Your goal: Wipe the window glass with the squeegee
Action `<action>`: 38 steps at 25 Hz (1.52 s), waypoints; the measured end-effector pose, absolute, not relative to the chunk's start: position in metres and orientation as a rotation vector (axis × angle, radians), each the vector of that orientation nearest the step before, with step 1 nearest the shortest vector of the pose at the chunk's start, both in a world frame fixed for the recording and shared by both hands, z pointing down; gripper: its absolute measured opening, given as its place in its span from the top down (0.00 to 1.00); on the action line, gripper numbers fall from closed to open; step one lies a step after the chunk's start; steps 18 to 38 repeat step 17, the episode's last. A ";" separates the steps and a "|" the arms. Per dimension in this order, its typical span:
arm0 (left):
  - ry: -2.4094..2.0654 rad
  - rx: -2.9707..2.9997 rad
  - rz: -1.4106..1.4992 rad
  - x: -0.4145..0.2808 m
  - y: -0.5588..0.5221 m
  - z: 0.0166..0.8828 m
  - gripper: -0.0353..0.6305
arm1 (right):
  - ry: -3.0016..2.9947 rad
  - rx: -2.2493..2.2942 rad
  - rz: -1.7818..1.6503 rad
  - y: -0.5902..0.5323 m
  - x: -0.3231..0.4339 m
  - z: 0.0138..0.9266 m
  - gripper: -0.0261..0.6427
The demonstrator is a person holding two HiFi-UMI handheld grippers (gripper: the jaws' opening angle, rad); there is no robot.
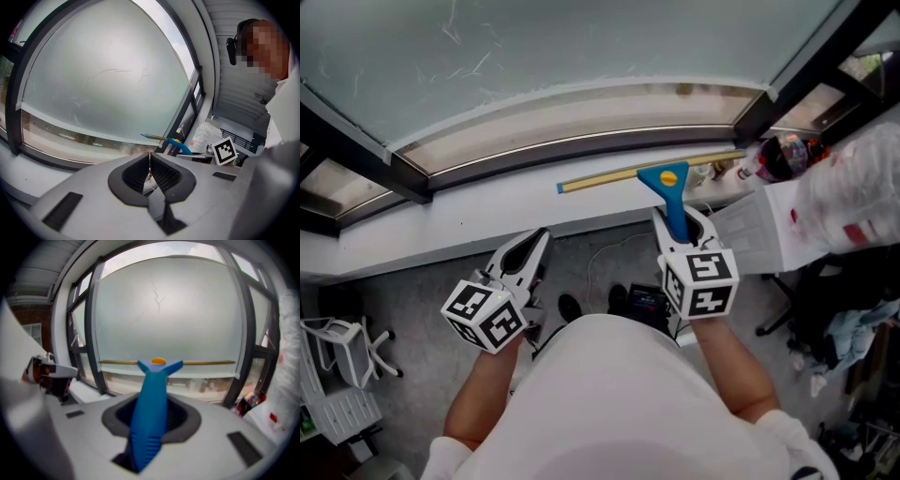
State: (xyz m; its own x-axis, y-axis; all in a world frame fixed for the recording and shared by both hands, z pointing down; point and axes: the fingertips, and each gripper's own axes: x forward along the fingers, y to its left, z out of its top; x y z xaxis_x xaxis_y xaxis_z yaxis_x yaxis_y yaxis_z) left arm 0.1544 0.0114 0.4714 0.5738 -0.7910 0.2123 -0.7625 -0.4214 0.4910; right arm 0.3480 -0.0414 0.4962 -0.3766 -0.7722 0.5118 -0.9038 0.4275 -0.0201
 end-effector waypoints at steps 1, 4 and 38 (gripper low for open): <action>-1.237 2.262 -0.068 0.155 0.012 0.472 0.90 | -2.257 1.422 0.415 -0.041 0.349 0.496 0.77; -1.231 2.262 -0.066 0.155 0.012 0.471 0.90 | -2.252 1.424 0.415 -0.040 0.348 0.496 0.77; -1.229 2.282 -0.075 0.164 0.001 0.465 0.90 | -2.283 1.458 0.362 -0.061 0.350 0.482 0.77</action>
